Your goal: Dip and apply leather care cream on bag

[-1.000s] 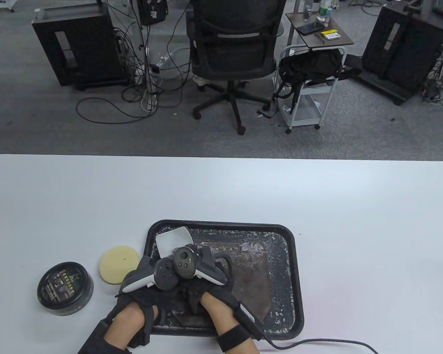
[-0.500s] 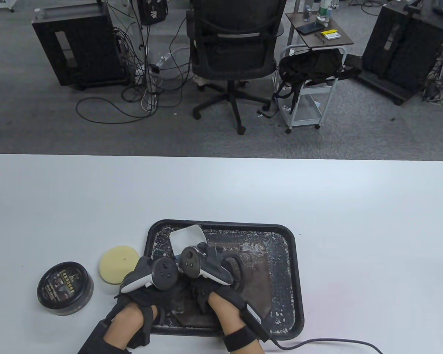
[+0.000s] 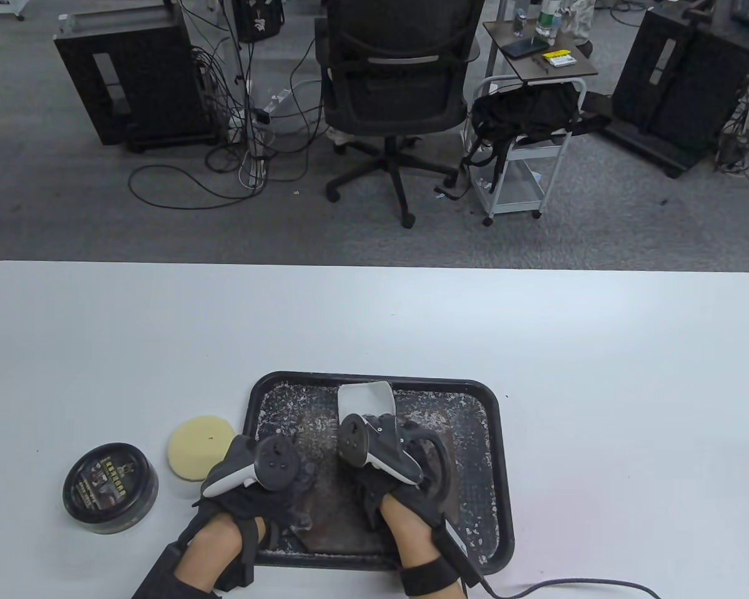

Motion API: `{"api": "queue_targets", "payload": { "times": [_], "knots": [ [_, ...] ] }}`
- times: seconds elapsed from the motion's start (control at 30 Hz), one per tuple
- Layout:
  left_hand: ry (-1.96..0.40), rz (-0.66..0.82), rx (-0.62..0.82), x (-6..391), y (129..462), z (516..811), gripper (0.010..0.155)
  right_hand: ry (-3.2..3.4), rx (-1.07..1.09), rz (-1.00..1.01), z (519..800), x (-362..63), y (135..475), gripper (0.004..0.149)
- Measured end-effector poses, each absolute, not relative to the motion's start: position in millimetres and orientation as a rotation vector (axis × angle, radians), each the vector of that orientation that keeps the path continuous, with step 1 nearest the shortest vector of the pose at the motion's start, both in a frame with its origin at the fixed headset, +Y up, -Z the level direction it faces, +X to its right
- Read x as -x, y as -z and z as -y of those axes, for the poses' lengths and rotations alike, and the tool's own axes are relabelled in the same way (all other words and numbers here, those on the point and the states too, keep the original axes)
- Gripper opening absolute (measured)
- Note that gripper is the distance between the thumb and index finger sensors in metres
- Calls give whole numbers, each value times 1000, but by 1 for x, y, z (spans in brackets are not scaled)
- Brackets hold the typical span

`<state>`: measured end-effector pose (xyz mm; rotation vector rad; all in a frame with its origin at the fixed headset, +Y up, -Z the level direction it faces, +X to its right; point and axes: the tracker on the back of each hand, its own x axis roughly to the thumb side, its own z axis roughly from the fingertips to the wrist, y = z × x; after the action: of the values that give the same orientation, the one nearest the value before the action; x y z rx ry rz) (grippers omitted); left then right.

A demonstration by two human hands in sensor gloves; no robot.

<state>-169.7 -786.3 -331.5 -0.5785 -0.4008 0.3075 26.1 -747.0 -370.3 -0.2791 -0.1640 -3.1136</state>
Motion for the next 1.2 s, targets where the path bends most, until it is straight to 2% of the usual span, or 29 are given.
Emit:
{"api": "queue_targets", "payload": {
  "times": [0.6,0.83,1.0,1.2],
  "knots": [
    [-318,397,582,172,330,789,78,3179,-84,223,732,-108,370,52],
    [-300,397,542,172,328,789,80,3185,-194,281,731,-126,370,52],
    [-298,397,535,172,328,789,81,3168,-187,316,731,-125,369,53],
    [-305,412,535,171,329,790,89,3039,-17,282,734,-88,364,55]
  ]
}}
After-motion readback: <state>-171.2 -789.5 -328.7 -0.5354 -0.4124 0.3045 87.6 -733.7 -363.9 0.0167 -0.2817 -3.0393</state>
